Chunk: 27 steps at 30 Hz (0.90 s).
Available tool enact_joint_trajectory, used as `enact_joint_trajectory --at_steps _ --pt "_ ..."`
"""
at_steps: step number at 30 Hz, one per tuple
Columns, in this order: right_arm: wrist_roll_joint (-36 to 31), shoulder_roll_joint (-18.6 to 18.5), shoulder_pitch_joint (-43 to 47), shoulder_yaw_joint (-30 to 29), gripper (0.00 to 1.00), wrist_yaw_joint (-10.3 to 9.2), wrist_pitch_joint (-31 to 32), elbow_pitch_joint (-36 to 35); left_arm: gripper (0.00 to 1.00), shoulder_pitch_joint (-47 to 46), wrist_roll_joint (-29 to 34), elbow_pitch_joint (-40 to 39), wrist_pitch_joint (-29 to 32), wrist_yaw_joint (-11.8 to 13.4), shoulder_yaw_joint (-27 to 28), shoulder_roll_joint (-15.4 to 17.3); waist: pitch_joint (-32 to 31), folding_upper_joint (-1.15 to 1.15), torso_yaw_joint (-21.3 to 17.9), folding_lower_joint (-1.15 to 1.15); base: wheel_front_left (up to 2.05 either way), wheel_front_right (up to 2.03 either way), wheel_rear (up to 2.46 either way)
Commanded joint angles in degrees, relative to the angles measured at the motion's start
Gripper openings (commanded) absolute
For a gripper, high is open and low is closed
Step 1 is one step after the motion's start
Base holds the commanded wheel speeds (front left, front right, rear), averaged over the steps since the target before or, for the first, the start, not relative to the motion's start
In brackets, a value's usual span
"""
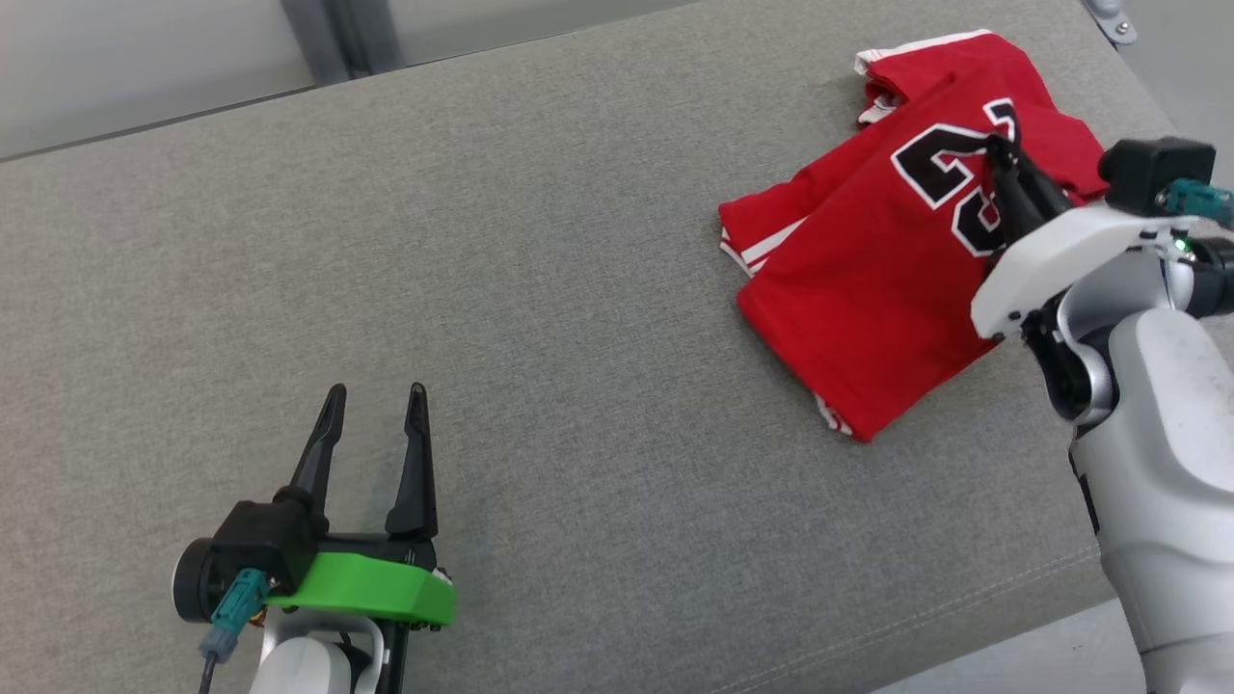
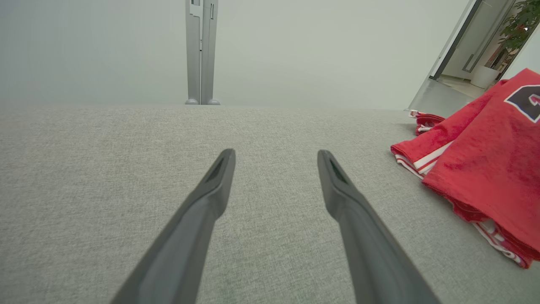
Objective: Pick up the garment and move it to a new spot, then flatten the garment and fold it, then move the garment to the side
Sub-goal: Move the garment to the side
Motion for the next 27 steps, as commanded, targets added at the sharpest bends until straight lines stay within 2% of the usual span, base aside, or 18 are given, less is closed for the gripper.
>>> enact_joint_trajectory --at_steps 1,7,13,27 --pt "-0.7 -0.5 -2.0 -0.4 0.0 -0.07 0.5 0.7 1.0 -1.1 -0.4 -0.2 0.0 0.0 0.1 0.2 0.0 0.0 1.9 0.0 0.0 0.0 0.0" --pt "-3.6 -2.3 -9.5 -1.9 0.0 -0.07 2.2 5.3 1.0 -1.9 -0.7 -0.5 0.0 0.2 -0.3 0.1 1.7 0.0 4.3 0.0 0.0 0.0 0.0" --pt "-6.9 -6.0 -14.8 -2.6 0.0 -0.07 3.2 9.8 1.0 -2.7 -0.6 -0.7 0.0 0.3 -0.7 0.1 3.7 0.0 6.4 0.0 0.0 0.0 0.0" --pt "-16.4 -20.7 -21.6 -8.0 0.0 -0.08 7.0 18.5 1.0 -4.8 1.5 -1.4 0.0 -0.7 -2.7 0.1 10.0 0.0 12.3 0.0 0.0 0.0 0.0"
